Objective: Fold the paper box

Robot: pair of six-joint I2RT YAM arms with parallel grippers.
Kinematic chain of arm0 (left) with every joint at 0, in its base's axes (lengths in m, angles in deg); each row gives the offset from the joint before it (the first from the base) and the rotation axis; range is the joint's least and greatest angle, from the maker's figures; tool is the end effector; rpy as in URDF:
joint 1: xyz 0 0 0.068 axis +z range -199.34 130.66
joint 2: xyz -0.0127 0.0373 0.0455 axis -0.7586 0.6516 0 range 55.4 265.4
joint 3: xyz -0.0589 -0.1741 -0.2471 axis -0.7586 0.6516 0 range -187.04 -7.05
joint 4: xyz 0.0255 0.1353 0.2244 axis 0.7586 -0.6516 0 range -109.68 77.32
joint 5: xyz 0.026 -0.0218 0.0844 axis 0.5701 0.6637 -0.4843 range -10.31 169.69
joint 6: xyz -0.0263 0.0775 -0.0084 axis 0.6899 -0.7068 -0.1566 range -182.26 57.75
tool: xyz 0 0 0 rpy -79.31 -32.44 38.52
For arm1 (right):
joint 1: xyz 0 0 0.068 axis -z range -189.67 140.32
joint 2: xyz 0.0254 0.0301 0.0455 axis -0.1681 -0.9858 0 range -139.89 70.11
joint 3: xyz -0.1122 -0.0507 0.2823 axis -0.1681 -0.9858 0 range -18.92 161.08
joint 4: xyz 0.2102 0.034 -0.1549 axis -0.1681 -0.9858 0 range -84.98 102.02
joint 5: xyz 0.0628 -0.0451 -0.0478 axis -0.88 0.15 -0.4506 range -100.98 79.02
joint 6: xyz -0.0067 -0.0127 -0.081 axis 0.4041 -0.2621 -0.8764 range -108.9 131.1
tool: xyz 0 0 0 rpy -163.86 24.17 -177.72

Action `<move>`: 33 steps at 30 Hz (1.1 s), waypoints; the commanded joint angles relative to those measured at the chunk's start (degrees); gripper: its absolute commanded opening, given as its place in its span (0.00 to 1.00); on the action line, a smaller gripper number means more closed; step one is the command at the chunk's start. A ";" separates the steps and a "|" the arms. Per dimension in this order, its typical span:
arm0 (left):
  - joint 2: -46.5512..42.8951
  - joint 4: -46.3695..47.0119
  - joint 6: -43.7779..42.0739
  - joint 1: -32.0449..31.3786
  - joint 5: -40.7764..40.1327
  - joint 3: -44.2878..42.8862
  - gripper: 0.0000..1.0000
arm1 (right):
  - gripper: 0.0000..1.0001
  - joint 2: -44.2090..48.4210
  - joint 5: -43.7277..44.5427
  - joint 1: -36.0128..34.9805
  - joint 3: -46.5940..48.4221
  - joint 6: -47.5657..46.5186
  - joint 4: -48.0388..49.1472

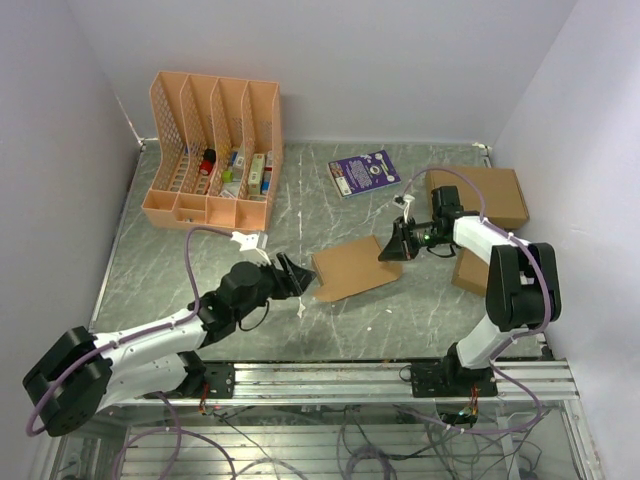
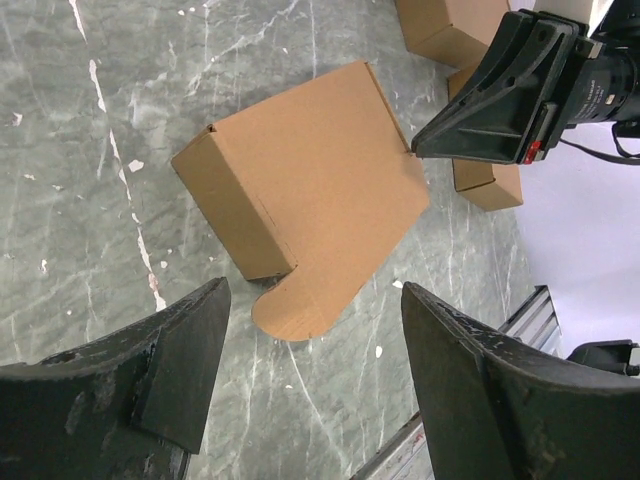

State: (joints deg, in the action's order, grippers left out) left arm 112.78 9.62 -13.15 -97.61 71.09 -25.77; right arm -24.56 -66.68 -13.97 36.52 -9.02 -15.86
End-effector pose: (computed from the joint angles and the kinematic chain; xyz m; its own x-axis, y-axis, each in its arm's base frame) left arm 0.1595 -0.1626 0.2182 -0.6083 -0.4409 -0.6600 0.2788 0.6598 -0.6978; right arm 0.3128 0.0828 0.1976 -0.7380 -0.2498 -0.6269 -0.6564 0.4813 0.5809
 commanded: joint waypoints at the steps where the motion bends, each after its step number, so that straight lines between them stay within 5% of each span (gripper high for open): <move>1: 0.84 5.42 2.25 0.44 -1.48 1.36 0.80 | 0.08 -1.45 -0.01 0.04 1.53 -1.57 -1.37; 13: 5.67 -2.19 -0.07 0.75 -0.59 -4.45 0.79 | 0.11 3.39 -1.35 0.13 2.22 -2.95 -0.58; 21: 8.72 -23.34 -5.92 0.73 -4.30 -19.05 0.79 | 0.14 6.23 -2.82 1.16 0.35 -5.08 -1.25; 23: 8.38 -21.34 -6.32 0.77 -3.68 -17.99 0.79 | 0.17 6.79 -1.60 1.58 0.10 -4.08 -0.21; 28: 8.89 -7.89 -2.54 1.55 2.16 -10.07 0.82 | 0.43 7.10 5.00 2.45 -1.46 0.91 4.94; 33: 11.78 1.52 0.98 3.85 7.92 -6.19 0.82 | 0.46 -1.48 4.19 2.45 4.02 2.41 3.35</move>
State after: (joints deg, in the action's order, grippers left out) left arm 123.19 1.01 -14.92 -95.53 73.63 -33.39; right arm -20.23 -63.53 -11.89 36.57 -8.80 -12.89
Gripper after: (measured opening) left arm 0.818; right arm 0.458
